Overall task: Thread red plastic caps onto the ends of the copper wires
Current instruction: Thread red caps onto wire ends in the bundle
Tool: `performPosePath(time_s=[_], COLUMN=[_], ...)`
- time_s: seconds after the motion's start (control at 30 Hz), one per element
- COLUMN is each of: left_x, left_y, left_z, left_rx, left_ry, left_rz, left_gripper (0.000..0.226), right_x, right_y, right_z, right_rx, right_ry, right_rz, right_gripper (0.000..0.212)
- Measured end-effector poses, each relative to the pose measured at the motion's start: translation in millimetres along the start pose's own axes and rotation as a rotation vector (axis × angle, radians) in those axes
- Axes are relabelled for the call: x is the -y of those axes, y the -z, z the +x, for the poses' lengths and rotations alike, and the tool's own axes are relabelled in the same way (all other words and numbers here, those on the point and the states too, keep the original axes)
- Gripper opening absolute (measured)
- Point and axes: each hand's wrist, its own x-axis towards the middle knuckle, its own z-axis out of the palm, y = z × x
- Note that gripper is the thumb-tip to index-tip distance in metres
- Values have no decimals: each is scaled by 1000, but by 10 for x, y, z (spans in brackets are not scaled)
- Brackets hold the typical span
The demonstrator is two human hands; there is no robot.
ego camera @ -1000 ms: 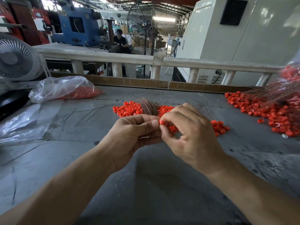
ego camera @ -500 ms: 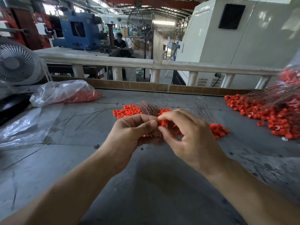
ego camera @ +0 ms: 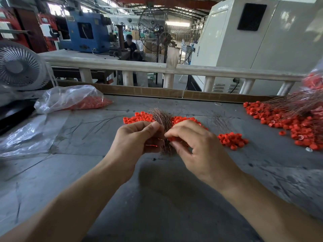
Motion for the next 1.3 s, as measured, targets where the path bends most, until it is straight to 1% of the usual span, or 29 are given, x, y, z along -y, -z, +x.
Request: performPosePath(time_s=[0.17, 0.3, 0.57, 0.63, 0.7, 0.77, 0.83, 0.9, 0.93, 1.0, 1.07, 1.2, 1.3], left_x=[-72, -94, -80, -71, -70, -80, -81, -63, -49, -11, 24, 87, 108], left_y=[80, 145, 220, 232, 242, 248, 239, 222, 212, 202, 212, 258, 268], left_z=[44, 79, 144, 146, 142, 135, 131, 133, 140, 156, 175, 217, 227], left_rx=[-83, -116, -123, -95, -60, -44, -42, -54, -62, -71, -80, -101, -107], left_ry=[2, -1, 18, 30, 28, 9, -15, -52, -71, -97, -121, -185, -207], left_rz=[-42, 26, 183, 185, 160, 143, 168, 233, 274, 343, 394, 511, 579], left_gripper=[28, 27, 28, 29, 31, 34, 34, 27, 23, 19, 17, 18, 17], right_x=[-60, -71, -74, -83, -108, -145, -213, -328, -405, -576, -719, -887, -929], right_y=[-17, -15, 6, 6, 11, 34, 88, 160, 201, 285, 381, 517, 531], right_z=[-20, -17, -10, -13, -12, -3, 8, 10, 7, -11, -37, -80, -96], right_rx=[79, 106, 141, 140, 102, 17, -120, -238, -265, -266, -229, -147, -72], right_ry=[2, -11, 14, 10, -12, -81, -186, -326, -413, -591, -727, -883, -955], right_rz=[-46, -44, -24, -23, -27, -30, -52, -100, -132, -226, -353, -441, -470], right_gripper=[17, 19, 19, 18, 18, 18, 20, 18, 15, 11, 9, 6, 11])
